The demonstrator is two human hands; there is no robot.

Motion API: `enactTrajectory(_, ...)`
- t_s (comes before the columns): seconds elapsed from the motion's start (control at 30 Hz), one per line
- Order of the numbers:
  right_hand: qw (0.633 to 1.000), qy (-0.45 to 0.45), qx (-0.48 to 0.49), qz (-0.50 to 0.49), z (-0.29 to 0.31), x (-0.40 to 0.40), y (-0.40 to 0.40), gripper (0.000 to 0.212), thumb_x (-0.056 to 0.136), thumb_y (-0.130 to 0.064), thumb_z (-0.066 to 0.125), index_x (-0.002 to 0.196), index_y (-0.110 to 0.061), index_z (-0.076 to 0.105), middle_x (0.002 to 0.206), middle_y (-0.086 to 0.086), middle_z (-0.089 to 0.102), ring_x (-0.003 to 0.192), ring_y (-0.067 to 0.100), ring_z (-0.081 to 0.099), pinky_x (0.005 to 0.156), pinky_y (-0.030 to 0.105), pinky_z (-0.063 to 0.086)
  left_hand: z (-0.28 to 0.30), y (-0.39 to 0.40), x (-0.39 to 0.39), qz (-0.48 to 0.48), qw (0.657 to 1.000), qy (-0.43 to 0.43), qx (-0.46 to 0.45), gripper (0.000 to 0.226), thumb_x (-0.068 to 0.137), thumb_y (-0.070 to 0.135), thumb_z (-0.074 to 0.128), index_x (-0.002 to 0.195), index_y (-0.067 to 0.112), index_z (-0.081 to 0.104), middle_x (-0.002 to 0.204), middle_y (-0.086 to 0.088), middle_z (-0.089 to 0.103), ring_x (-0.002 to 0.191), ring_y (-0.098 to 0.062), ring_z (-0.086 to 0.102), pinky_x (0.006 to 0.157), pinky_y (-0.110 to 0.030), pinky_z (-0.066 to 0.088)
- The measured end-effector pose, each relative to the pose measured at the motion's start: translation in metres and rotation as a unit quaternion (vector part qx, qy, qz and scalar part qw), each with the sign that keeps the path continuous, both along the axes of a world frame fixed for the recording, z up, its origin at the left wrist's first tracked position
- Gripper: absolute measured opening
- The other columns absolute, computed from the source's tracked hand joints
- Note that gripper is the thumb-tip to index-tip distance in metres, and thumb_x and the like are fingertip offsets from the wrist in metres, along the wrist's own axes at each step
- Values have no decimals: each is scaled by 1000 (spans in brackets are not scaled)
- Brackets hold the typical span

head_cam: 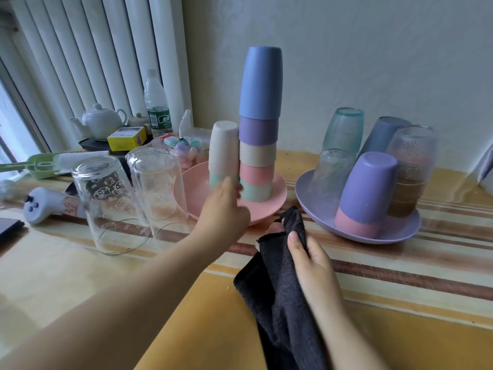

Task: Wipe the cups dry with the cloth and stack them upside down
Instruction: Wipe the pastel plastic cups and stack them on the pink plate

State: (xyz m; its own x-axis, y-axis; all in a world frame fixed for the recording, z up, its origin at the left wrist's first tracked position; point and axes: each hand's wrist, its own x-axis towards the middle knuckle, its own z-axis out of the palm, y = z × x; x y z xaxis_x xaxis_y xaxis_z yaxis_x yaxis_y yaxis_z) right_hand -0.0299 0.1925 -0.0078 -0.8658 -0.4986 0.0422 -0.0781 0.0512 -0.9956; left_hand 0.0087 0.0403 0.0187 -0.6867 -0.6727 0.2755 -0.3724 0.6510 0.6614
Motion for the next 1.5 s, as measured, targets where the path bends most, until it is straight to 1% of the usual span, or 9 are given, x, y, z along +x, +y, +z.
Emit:
enactTrajectory(0.1, 1000, 8, -2, -1, 1, 1, -1, 13, 96, -27, 45, 101, -29, 57, 94, -14, 61, 92, 6, 55, 63, 2, 38, -11, -3, 17, -46, 976, -181, -111, 40, 83, 3, 51, 123, 5, 50, 120, -10, 52, 110, -29, 49, 84, -32, 41)
enactTrajectory(0.23, 1000, 6, -8, -3, 0, -1, 0, 16, 97, -27, 46, 103, -26, 60, 96, -10, 64, 96, 10, 57, 69, 8, 40, -18, -17, 24, -36, 948, -248, -197, 20, 88, -2, 51, 104, 4, 61, 100, -8, 53, 102, -30, 55, 79, -37, 48)
enactTrajectory(0.3, 1000, 7, -3, -4, 0, -2, 0, 15, 97, -28, 46, 101, -26, 60, 99, -6, 65, 98, 13, 58, 74, 17, 41, -20, -19, 21, -51, 941, -250, -222, 16, 86, -5, 51, 94, 5, 61, 88, -5, 44, 99, -29, 54, 76, -37, 47)
enactTrajectory(0.4, 1000, 17, -5, -10, -1, -3, 0, 14, 97, -27, 46, 101, -27, 59, 98, -7, 63, 96, 10, 56, 65, 0, 38, -18, -8, 13, -70, 934, -257, -237, 10, 90, 8, 57, 98, 6, 61, 85, -2, 38, 102, -26, 52, 75, -34, 41)
enactTrajectory(0.73, 999, 26, -5, -18, 0, -3, 1, 21, 97, -25, 45, 111, -21, 60, 95, -8, 60, 94, 9, 52, 63, -7, 33, -21, -9, 14, -111, 948, -179, -241, 31, 92, 15, 57, 123, 10, 58, 121, -5, 54, 117, -25, 48, 92, -40, 45)
enactTrajectory(0.93, 1000, 25, 4, -14, 1, -2, 1, 23, 97, -27, 45, 111, -20, 61, 98, -6, 61, 98, 12, 54, 67, 15, 35, -27, -33, 35, -103, 935, -159, -299, 17, 78, -9, 66, 79, 7, 61, 72, -1, 47, 69, -24, 47, 50, -33, 40)
enactTrajectory(1.13, 1000, 27, 7, -15, 2, -2, 1, 16, 97, -26, 45, 105, -23, 59, 93, -10, 59, 94, 8, 52, 63, -7, 33, -25, -15, 15, -102, 933, -181, -293, 17, 88, -1, 52, 97, 9, 61, 87, 0, 42, 98, -24, 52, 65, -30, 30)
enactTrajectory(1.3, 1000, 22, 12, -9, 1, -2, 1, 14, 97, -27, 45, 101, -25, 58, 88, -16, 58, 93, 9, 52, 62, -2, 36, -19, -7, 6, -103, 935, -207, -270, 12, 91, 14, 59, 101, 9, 61, 91, -1, 42, 101, -24, 50, 68, -30, 35)
enactTrajectory(1.5, 1000, 15, 18, -6, 3, -1, 2, 11, 97, -27, 45, 95, -30, 56, 86, -21, 57, 91, 8, 52, 62, -3, 35, -14, 1, -5, -92, 938, -220, -251, 28, 83, -8, 49, 102, 7, 63, 97, -7, 52, 102, -27, 52, 67, -30, 35)
